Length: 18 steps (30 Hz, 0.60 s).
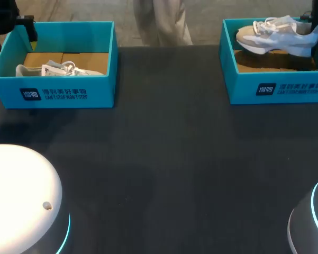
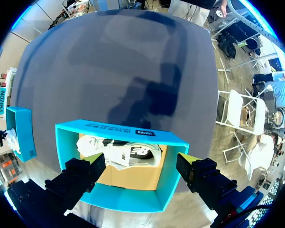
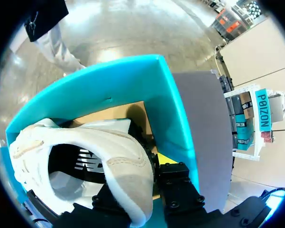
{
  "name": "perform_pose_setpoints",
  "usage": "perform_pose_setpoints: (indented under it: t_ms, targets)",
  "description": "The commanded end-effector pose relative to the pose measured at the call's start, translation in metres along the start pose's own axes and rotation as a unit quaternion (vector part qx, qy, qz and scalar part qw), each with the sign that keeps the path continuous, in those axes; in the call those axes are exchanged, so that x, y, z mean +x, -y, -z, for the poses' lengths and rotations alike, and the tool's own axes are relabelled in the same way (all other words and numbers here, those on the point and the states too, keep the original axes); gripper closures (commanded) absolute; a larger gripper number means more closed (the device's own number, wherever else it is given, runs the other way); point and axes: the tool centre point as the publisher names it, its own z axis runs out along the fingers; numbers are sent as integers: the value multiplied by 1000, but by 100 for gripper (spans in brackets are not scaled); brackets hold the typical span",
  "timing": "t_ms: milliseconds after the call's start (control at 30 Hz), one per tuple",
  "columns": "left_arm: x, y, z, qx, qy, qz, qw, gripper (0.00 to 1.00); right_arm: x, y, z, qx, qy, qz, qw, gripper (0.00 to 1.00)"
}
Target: Take the shoe out of the shoebox, open the shoe tongue, remove and reinsert the insole, then place the shoe into the shoebox
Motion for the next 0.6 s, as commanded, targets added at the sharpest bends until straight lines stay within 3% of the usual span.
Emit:
perform_pose_setpoints:
  t_ms: [33, 333, 600]
  targets:
    - [0, 0, 0, 0, -1, 0, 1000, 0, -5, 13, 26, -31, -2, 1, 1000, 100]
    - [0, 0, 0, 0, -1, 0, 1000, 0, -10, 7, 55, -51, -9, -2, 999, 100]
    - [0, 0, 0, 0, -1, 0, 1000, 0, -3, -1, 82, -72, -13, 2, 997, 100]
